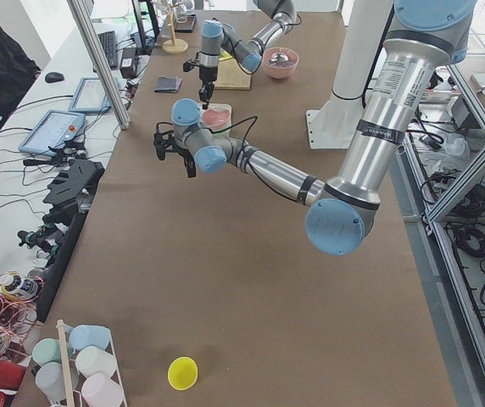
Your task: Stack pink bowl on green and place spoon
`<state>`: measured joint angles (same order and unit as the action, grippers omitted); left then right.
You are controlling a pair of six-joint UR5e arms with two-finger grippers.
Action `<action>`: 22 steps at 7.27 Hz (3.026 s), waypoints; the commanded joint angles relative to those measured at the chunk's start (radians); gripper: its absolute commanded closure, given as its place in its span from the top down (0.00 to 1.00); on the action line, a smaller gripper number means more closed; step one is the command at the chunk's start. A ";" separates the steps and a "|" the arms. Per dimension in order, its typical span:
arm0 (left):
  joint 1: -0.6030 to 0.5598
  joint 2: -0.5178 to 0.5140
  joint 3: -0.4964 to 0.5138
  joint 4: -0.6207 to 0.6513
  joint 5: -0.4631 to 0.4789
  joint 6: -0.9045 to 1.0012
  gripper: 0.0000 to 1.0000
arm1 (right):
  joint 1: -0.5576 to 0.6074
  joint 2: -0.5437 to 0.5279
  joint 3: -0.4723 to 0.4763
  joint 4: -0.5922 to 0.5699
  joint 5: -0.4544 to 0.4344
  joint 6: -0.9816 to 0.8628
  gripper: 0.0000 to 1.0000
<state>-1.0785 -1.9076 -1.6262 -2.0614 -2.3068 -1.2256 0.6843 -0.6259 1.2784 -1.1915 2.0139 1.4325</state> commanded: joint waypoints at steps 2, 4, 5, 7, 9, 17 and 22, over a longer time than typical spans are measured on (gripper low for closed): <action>0.000 0.001 0.002 0.000 0.001 0.000 0.97 | -0.011 -0.003 0.001 0.052 -0.021 -0.009 1.00; 0.002 -0.010 0.014 0.000 0.000 0.000 0.97 | -0.009 -0.005 0.001 0.052 -0.021 -0.007 1.00; 0.002 -0.011 0.009 -0.006 0.000 0.000 0.97 | -0.008 -0.005 0.009 0.052 -0.018 -0.012 1.00; -0.017 0.037 -0.061 -0.039 0.001 0.024 0.97 | 0.053 -0.131 0.214 -0.055 0.016 -0.041 1.00; -0.101 0.109 -0.075 -0.032 0.100 0.133 0.97 | 0.169 -0.393 0.529 -0.411 0.017 -0.499 1.00; -0.432 0.378 -0.008 0.238 -0.002 0.994 0.98 | 0.777 -0.785 0.349 -0.560 0.318 -1.405 1.00; -0.439 0.397 0.052 0.242 -0.003 0.992 0.98 | 0.804 -0.859 0.358 -0.562 0.324 -1.405 1.00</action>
<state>-1.5145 -1.5220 -1.5741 -1.8209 -2.3092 -0.2310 1.4856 -1.4814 1.6361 -1.7531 2.3377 0.0228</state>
